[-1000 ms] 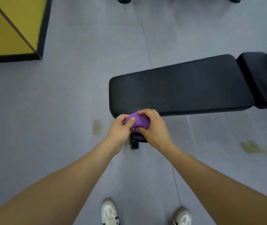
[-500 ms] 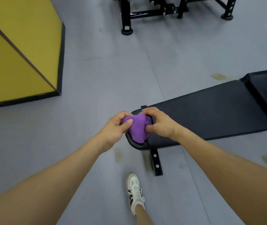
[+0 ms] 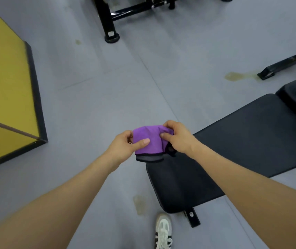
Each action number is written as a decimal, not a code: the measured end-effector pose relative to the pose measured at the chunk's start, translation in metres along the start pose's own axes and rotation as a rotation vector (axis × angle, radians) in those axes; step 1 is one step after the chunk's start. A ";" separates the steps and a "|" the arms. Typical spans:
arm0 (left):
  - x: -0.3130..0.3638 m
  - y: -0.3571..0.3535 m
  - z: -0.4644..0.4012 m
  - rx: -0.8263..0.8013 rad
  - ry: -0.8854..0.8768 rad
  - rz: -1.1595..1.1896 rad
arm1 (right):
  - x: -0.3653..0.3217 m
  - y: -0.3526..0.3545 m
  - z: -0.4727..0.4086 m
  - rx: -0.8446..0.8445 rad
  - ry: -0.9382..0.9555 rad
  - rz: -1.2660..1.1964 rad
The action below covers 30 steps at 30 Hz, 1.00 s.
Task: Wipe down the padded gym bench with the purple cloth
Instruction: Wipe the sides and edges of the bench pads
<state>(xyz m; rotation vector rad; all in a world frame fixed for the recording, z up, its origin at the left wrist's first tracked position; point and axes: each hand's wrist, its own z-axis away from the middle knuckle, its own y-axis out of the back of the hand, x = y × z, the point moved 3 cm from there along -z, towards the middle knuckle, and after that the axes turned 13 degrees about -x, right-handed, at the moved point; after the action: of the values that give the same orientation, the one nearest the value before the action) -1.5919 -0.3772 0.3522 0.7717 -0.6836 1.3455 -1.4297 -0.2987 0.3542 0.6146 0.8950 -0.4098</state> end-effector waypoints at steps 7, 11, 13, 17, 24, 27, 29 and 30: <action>0.051 0.035 -0.092 -0.182 -0.045 0.074 | -0.011 0.042 -0.069 0.122 -0.108 -0.083; 0.074 0.054 -0.153 -0.299 -0.037 0.062 | -0.003 0.069 -0.112 0.288 -0.284 -0.091; 0.088 0.068 -0.181 -0.339 -0.022 0.013 | 0.001 0.079 -0.133 0.416 -0.410 -0.193; 0.118 0.088 -0.231 -0.378 -0.001 -0.063 | -0.007 0.084 -0.175 0.477 -0.426 -0.584; 0.171 0.038 -0.297 -0.600 0.105 -0.002 | -0.009 0.132 -0.208 0.440 -0.233 -1.207; 0.187 0.002 -0.328 -0.666 0.112 -0.030 | 0.011 0.165 -0.209 0.534 -0.124 -1.300; 0.200 -0.021 -0.351 -0.677 0.096 -0.068 | 0.025 0.191 -0.209 0.612 -0.094 -1.305; 0.210 -0.032 -0.365 -0.659 0.062 -0.121 | 0.032 0.208 -0.211 0.647 -0.088 -1.300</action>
<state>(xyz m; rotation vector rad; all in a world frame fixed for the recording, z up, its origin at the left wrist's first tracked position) -1.5394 0.0389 0.3055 0.2334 -0.9453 0.9403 -1.4186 -0.0074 0.2946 0.5097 0.9862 -1.9321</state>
